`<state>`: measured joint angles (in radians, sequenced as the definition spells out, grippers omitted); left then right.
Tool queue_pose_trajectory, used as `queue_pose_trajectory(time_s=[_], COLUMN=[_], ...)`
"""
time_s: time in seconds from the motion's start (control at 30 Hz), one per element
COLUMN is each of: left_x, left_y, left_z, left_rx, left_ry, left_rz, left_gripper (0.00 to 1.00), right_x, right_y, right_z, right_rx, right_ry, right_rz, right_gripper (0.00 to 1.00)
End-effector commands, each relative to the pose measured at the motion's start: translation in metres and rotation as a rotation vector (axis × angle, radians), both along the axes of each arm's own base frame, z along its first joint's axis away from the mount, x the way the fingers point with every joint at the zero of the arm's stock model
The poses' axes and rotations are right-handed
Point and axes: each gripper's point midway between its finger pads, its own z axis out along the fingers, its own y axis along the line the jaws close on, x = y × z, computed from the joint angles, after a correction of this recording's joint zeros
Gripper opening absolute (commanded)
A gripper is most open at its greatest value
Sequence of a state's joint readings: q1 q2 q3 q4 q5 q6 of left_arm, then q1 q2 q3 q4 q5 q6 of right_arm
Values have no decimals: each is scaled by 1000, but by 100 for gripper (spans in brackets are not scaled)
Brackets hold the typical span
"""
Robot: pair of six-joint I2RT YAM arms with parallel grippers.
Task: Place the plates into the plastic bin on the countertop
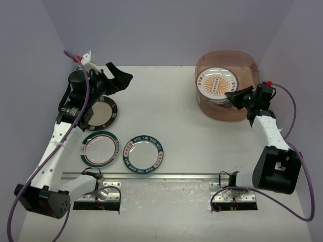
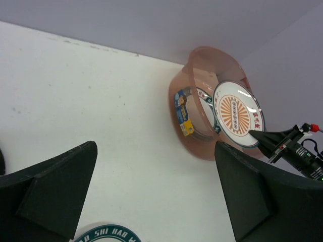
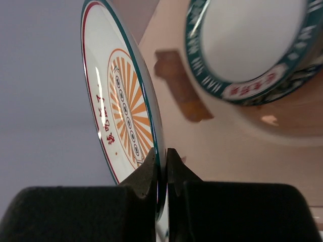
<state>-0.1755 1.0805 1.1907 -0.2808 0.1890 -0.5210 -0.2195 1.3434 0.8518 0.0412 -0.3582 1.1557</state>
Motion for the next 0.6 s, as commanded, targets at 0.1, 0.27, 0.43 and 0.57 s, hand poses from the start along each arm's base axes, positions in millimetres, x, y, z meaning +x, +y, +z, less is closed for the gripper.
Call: queue_pose_trajectory(time_s=[0.1,0.27,0.43,0.57], left_x=[-22,-32,-37,-41], left_y=[24,11,8,8], left_z=[-51,-92,-118,-126], left_rx=[234,213,224,234], left_ry=[85,152,198,198], left_rz=[27,-60,-95,-104], left_gripper=[100,100,100,100], right_x=[31,54,61,77], right_y=[-64,-66,-55,-49], right_z=[7,7,4,-12], right_rx=[139,79,-5,-19], right_ry=[-36,-64,-48,-5], right_rz=[-520,-637,-698,-667], right_gripper=[0,0,0,2])
